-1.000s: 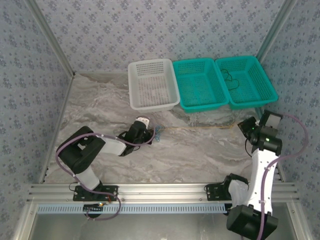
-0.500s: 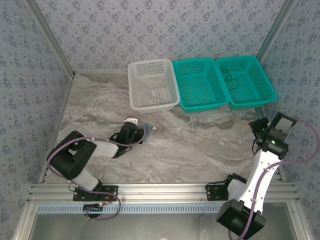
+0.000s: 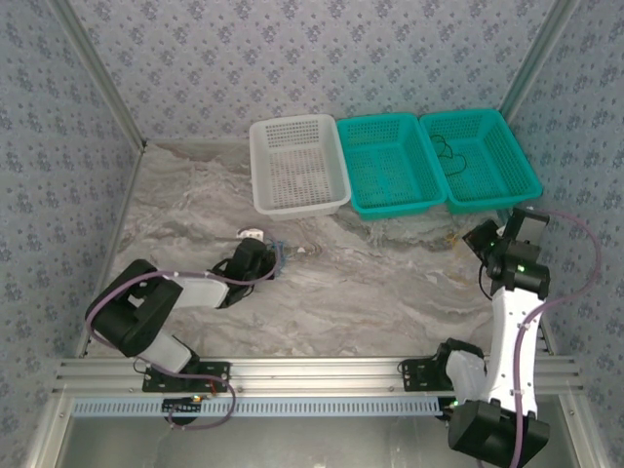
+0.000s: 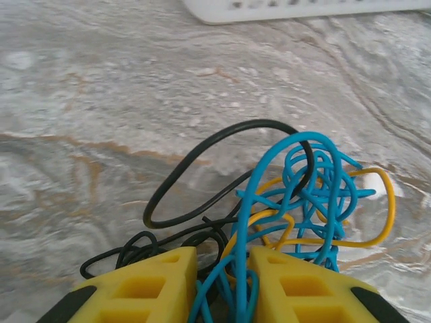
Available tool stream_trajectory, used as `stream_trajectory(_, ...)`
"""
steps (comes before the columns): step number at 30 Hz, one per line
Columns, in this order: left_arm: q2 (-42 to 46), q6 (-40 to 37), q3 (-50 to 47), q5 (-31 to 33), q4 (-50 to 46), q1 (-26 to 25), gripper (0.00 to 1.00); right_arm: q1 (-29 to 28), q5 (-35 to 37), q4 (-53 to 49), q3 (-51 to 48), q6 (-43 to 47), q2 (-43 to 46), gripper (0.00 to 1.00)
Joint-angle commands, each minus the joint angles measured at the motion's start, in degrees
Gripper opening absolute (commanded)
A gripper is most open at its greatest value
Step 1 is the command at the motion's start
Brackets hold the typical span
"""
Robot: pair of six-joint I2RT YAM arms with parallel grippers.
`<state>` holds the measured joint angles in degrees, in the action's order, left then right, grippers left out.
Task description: Untangle the cables
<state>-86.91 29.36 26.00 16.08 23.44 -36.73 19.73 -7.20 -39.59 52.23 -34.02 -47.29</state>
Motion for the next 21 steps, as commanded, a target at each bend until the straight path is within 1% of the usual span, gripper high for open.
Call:
stream_trajectory(1,2.6,4.1,-1.7,9.0,-7.2,0.8,0.28,0.8,10.4,-1.6,3.4,-0.5,3.0,0.0)
stream_trajectory(8,7.2,10.1,-3.8,15.8,-13.7,3.5,0.29,3.8,11.6,-2.4,6.0,0.0,0.7,0.0)
stream_trajectory(10,8.7,10.6,-4.5,16.3,-14.2,3.8,0.31,4.5,11.1,-1.6,6.4,0.1,0.6,0.0)
stream_trajectory(11,9.2,10.0,-4.8,15.6,-13.6,3.8,0.31,4.5,10.3,-1.0,6.7,0.2,0.7,0.0)
stream_trajectory(13,9.1,7.7,-4.3,12.8,-12.4,3.8,0.32,4.5,6.2,1.0,7.0,1.0,0.6,0.0)
stream_trajectory(17,5.9,3.4,-0.8,6.5,-10.0,2.3,0.31,3.3,-7.7,6.6,8.2,2.4,-0.6,0.0)
stream_trajectory(19,3.9,2.0,1.6,5.2,-9.7,0.5,0.31,1.3,-12.0,7.4,10.3,3.6,-1.7,0.0)
stream_trajectory(21,2.1,1.2,3.6,3.0,-8.4,-1.2,0.31,-1.5,-14.7,7.3,13.4,5.8,-3.2,0.0)
